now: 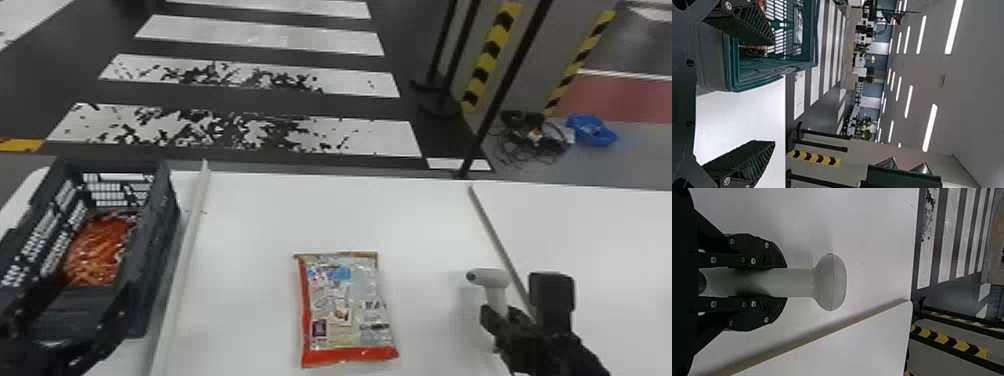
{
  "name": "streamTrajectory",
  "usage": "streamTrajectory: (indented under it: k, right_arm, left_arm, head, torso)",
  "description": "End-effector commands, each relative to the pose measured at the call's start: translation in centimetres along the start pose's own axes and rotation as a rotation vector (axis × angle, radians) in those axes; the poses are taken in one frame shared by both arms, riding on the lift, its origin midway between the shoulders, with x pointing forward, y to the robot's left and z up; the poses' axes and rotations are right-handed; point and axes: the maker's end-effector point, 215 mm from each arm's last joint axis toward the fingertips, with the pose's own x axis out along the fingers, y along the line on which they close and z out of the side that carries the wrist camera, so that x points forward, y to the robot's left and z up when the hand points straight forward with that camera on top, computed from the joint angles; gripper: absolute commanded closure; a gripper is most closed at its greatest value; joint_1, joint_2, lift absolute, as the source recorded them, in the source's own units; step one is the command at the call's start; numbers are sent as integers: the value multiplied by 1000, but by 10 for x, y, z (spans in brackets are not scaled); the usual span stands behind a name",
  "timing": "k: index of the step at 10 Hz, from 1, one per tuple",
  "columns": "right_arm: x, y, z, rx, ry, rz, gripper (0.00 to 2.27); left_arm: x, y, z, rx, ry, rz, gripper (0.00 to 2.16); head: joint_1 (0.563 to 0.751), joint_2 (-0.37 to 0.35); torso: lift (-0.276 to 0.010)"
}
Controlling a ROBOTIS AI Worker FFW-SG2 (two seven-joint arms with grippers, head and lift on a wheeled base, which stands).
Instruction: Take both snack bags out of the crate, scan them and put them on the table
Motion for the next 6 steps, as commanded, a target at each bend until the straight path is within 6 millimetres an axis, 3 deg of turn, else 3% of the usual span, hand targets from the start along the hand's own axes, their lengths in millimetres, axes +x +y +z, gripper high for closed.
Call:
streamTrajectory:
  k: [1, 6]
  right_arm:
    - [1, -2, -3, -5, 11, -2, 2256]
    - [3, 1, -11, -7, 28, 5, 2253]
  left_arm:
    - [0, 0, -1, 0, 3, -1, 100]
    - [1, 0, 0, 0, 1, -1, 100]
  head:
    - [695, -134]
    - [695, -136]
  torso:
    - [-92]
    - [-92]
